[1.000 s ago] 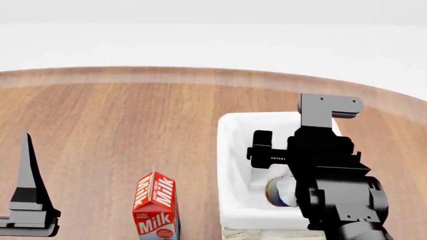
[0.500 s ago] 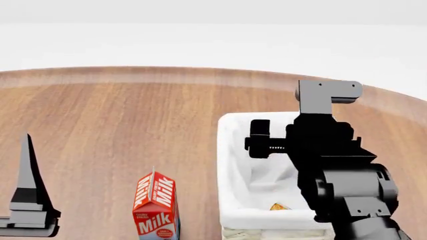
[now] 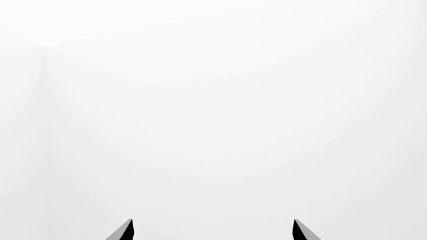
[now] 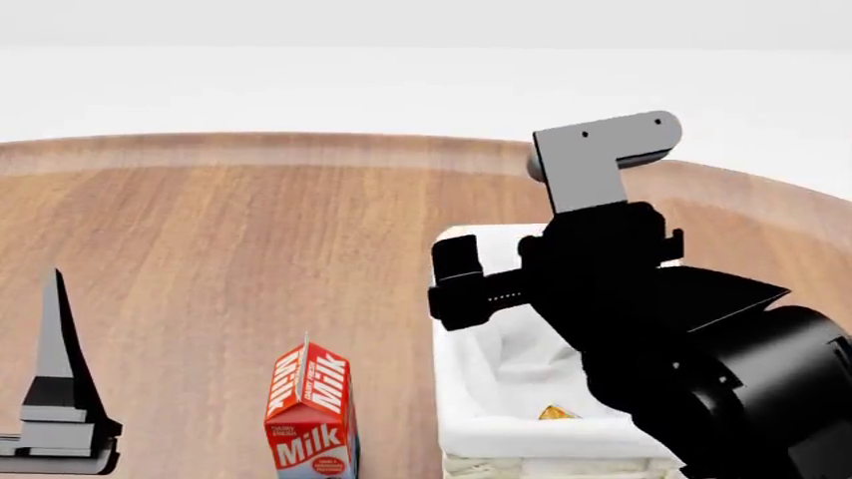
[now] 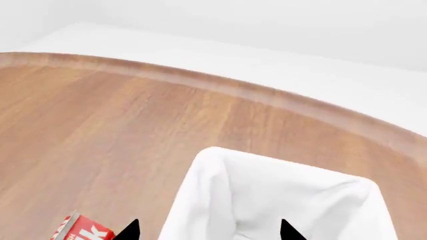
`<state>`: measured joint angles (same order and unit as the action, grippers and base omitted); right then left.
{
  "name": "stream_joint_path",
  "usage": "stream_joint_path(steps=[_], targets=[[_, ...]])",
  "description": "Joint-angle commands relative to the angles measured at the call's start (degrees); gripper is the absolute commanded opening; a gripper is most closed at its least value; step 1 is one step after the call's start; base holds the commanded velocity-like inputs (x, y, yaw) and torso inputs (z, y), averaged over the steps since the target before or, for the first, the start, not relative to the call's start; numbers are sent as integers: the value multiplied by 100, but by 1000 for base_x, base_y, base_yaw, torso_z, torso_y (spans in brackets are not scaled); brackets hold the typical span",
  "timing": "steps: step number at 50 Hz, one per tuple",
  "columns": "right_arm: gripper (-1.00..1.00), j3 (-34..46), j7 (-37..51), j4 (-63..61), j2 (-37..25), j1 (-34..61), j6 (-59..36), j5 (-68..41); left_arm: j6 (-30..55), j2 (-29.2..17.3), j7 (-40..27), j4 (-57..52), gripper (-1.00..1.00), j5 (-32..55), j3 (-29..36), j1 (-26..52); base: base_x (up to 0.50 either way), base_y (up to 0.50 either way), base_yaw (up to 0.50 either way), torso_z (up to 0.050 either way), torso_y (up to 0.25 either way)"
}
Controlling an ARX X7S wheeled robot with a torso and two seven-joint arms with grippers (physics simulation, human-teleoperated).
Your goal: Pick up the alphabet soup and the tomato sauce, and put them in the basket.
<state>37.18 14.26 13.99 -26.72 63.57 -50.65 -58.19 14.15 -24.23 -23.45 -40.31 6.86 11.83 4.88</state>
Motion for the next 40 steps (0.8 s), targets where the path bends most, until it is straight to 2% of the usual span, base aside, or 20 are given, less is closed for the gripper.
stream_joint_path(steps=[1,16,24,26,30,32,34,36,40], targets=[[100,-143,458,-1715,-514,-459,-686,-782,38,-9,-16,-13,100,0,22,21,0,0,0,0,0],[100,-429,1455,-3580,-1075,-1037,-1319,-2167,58,-34,-47,-55,100,4,19,8,0,0,0,0,0],[100,-346,1555,-4115,-1200,-1482,-1240,-2224,72,-54,-55,-88,100,17,14,-1,0,0,0,0,0],[100,-392,1865,-4167,-1198,-1277,-1438,-2711,79,-59,-61,-101,100,22,7,-6,0,0,0,0,0],[100,-375,1992,-4381,-1253,-1373,-1462,-2931,80,-61,-66,-99,100,31,6,-5,0,0,0,0,0],[100,-302,1884,-4565,-1294,-1633,-1368,-2683,89,-65,-67,-100,100,25,14,3,0,0,0,0,0],[100,-299,2144,-4623,-1302,-1483,-1499,-3090,103,-65,-70,-116,100,33,15,11,0,0,0,0,0],[100,-261,2016,-4716,-1327,-1696,-1399,-2837,107,-68,-72,-121,100,28,22,11,0,0,0,0,0],[100,-231,2169,-4830,-1355,-1730,-1432,-3039,110,-71,-82,-119,100,26,25,5,0,0,0,0,0]])
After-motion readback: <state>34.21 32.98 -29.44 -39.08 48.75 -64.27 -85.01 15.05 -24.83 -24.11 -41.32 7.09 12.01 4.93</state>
